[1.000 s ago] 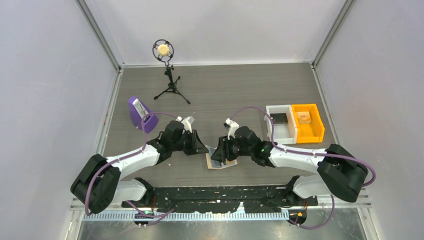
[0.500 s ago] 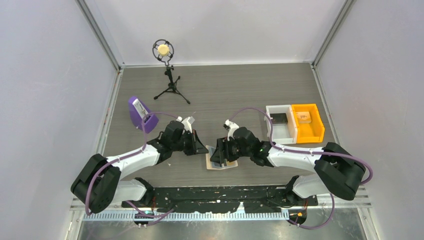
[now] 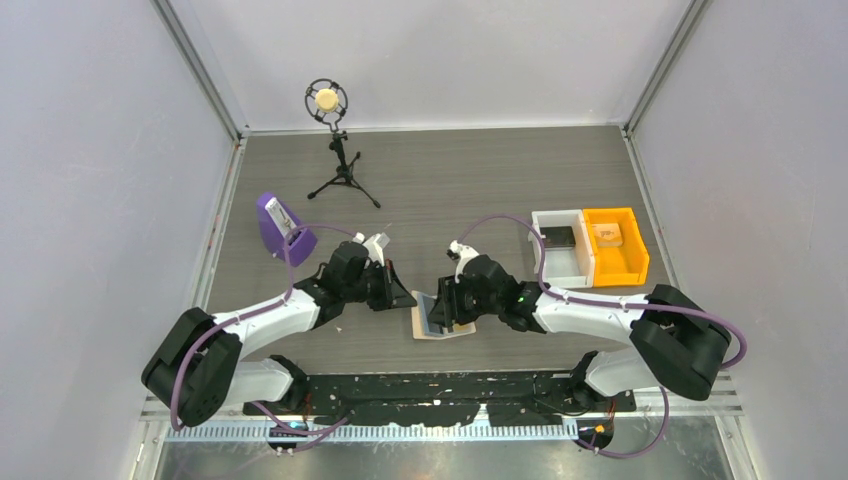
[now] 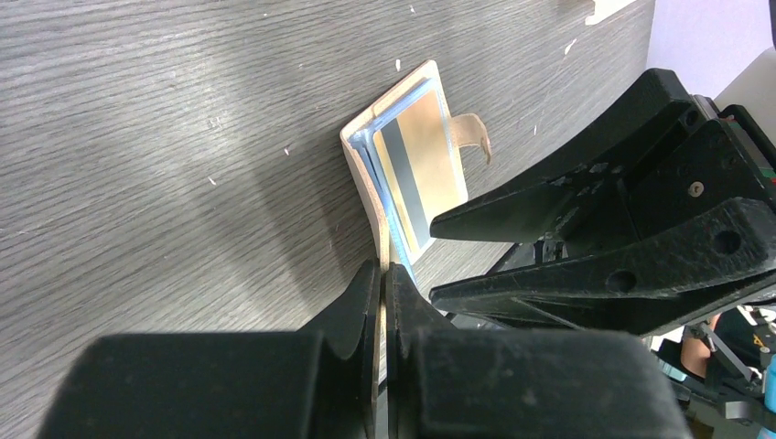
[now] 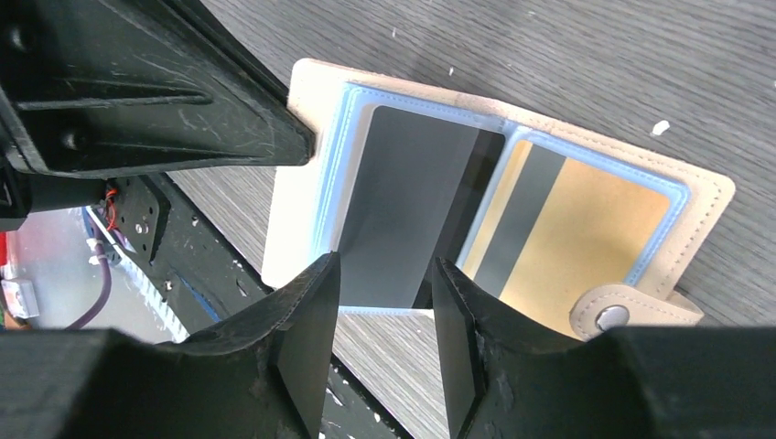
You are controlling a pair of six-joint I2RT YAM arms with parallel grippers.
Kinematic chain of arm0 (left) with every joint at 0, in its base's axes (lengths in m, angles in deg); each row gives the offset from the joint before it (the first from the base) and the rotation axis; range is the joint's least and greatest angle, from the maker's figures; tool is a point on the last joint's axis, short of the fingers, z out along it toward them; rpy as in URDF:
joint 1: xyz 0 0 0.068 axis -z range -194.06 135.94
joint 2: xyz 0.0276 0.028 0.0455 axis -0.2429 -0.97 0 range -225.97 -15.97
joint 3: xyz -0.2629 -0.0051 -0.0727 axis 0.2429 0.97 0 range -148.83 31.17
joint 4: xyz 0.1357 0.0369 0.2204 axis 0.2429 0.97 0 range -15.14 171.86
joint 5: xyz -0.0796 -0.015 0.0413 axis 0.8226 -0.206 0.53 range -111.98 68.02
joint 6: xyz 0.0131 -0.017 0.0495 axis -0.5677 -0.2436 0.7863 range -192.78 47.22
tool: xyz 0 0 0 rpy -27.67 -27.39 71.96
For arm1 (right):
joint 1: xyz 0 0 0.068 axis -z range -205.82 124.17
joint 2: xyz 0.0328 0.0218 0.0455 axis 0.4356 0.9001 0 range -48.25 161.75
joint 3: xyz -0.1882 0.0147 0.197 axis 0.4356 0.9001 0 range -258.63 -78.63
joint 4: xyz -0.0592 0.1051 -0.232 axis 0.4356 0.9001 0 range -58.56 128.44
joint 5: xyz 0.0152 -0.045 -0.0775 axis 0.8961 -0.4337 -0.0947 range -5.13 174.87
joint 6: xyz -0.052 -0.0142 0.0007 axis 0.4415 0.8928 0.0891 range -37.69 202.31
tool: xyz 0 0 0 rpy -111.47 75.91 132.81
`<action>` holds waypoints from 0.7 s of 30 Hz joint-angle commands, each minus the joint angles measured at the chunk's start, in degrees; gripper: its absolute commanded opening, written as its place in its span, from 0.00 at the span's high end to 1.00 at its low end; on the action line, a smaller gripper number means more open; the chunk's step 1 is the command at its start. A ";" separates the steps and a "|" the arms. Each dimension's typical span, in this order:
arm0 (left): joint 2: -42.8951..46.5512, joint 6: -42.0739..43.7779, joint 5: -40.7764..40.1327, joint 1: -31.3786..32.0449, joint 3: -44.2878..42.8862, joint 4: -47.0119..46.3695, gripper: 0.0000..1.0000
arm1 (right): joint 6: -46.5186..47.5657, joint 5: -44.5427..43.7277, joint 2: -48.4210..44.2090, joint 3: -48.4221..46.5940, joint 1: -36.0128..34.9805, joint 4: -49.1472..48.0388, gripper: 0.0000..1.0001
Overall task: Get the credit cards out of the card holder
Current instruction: Remove the credit card from the card holder.
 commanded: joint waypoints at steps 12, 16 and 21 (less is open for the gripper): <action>-0.13 0.68 1.08 0.02 0.06 -2.04 1.00 | 0.14 0.32 0.41 -1.80 -1.01 -2.84 0.38; -0.07 0.68 1.08 0.07 0.15 -2.04 1.00 | -0.12 0.31 1.18 -1.79 -1.21 -3.32 0.35; 0.09 0.60 1.04 0.02 0.15 -2.13 1.00 | -0.04 -0.61 2.00 -2.11 -1.39 -2.27 0.35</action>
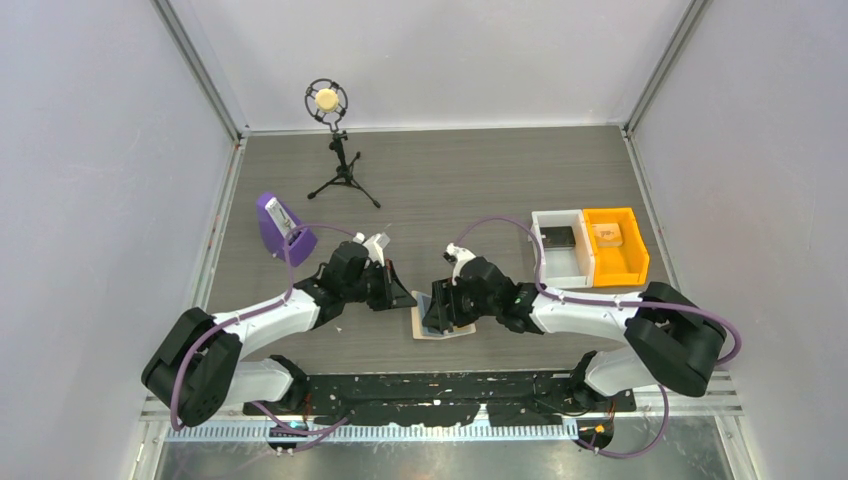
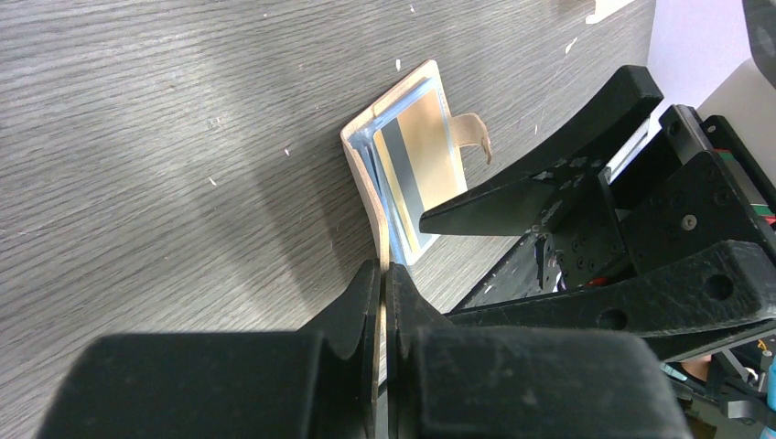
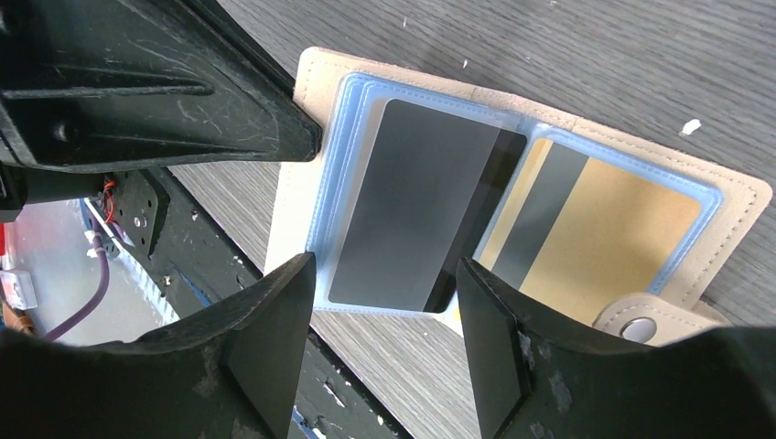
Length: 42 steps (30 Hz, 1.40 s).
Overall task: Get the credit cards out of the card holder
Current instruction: Remove the credit card from the card holder.
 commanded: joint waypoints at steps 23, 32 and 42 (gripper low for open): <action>-0.61 0.41 0.98 0.06 0.59 -2.33 1.00 | 0.49 -4.01 0.13 -2.95 -1.03 2.49 0.36; 0.13 2.72 -1.00 0.11 0.03 1.07 1.00 | 0.64 -5.03 0.50 -2.64 -1.02 3.41 0.41; 1.21 4.84 -3.23 0.10 -1.45 5.49 0.80 | 0.58 -4.62 -0.61 -2.97 -1.02 3.93 0.42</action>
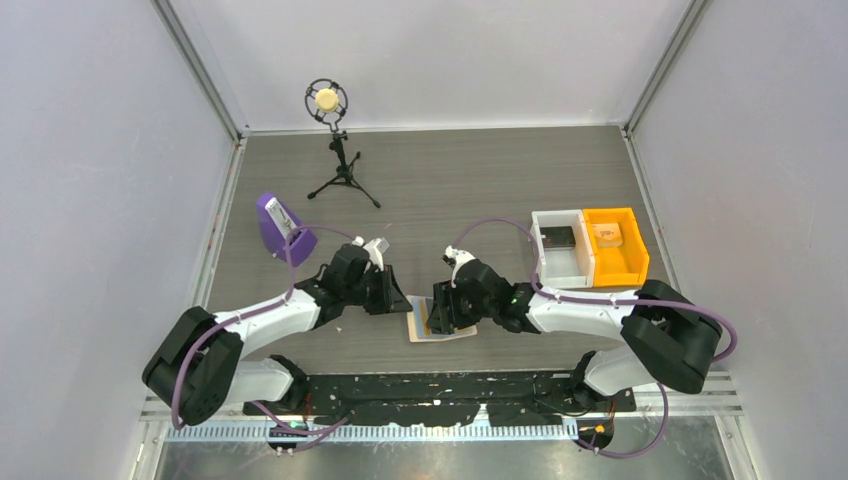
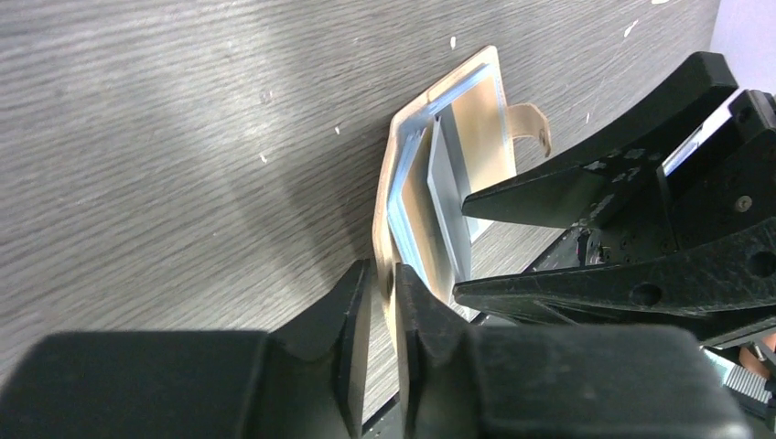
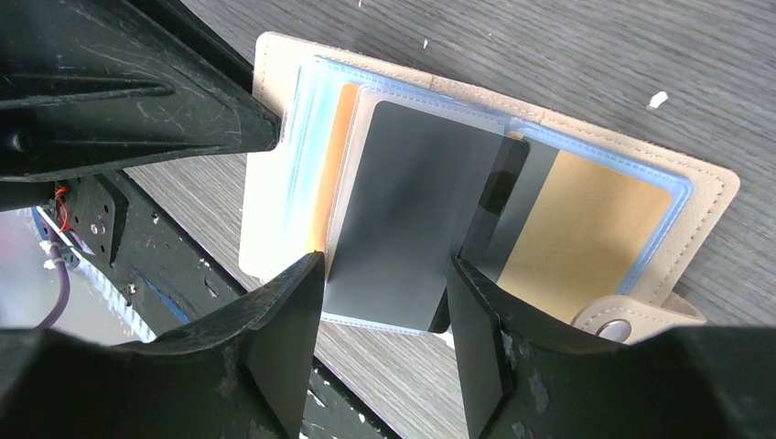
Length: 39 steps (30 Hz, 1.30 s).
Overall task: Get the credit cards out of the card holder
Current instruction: Remove the credit card from the card holder.
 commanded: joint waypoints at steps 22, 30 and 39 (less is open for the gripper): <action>3.13 -2.49 1.52 2.23 -2.50 -2.18 0.83 | 1.15 3.95 -6.53 2.10 4.46 -2.18 0.53; -7.37 -3.79 4.18 2.83 -2.05 -10.20 0.89 | 0.52 9.06 -4.05 4.85 8.39 -6.64 0.59; -10.77 -3.50 2.19 2.83 1.01 -12.31 0.91 | -0.04 11.47 0.46 5.10 9.23 -10.37 0.59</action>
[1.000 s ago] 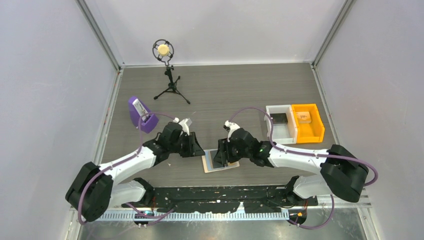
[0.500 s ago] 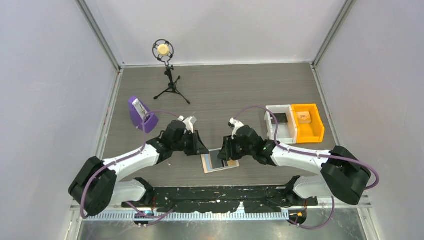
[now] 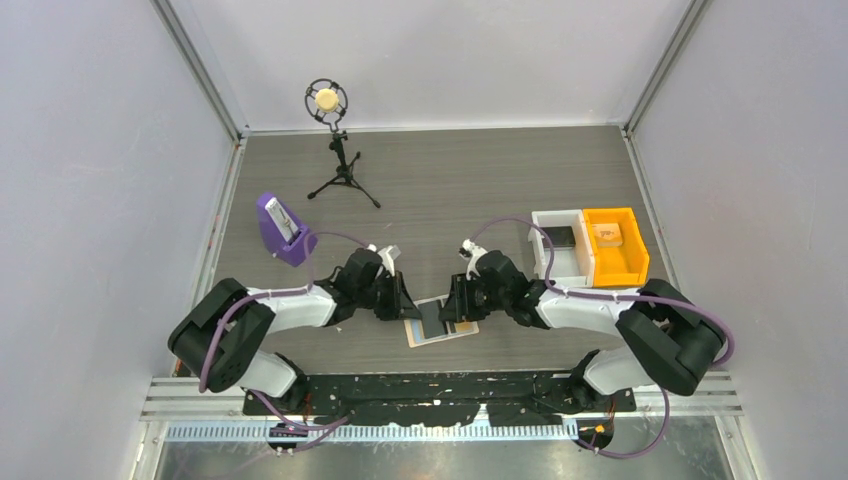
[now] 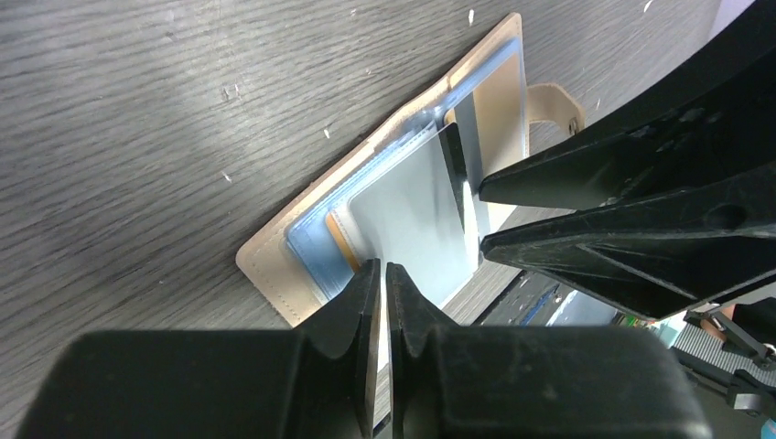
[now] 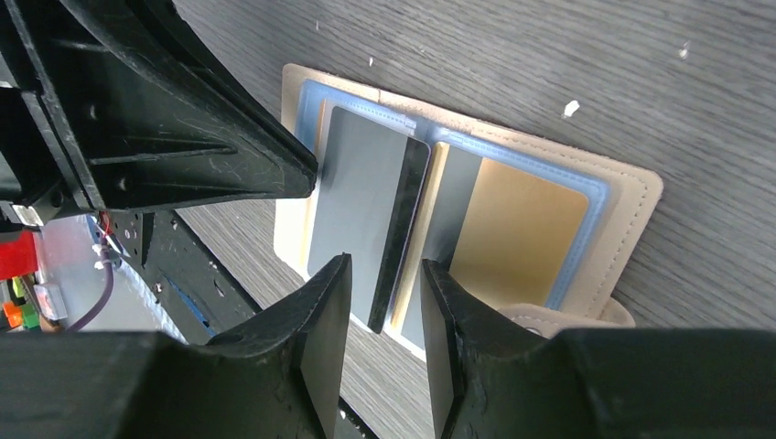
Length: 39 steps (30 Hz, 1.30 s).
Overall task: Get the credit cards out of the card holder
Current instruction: Remove the credit card from the card holder.
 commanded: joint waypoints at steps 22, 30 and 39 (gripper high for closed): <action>-2.88 -0.27 -0.68 0.41 3.82 -7.47 0.91 | -3.52 5.77 4.42 3.13 3.09 -11.99 0.94; -2.49 1.58 -2.30 0.40 3.66 -4.64 0.90 | -3.36 5.71 1.15 4.33 4.95 -9.86 0.95; -2.36 2.71 -2.79 0.38 2.70 -2.87 0.89 | -2.14 6.44 -3.53 4.76 7.14 -5.68 0.95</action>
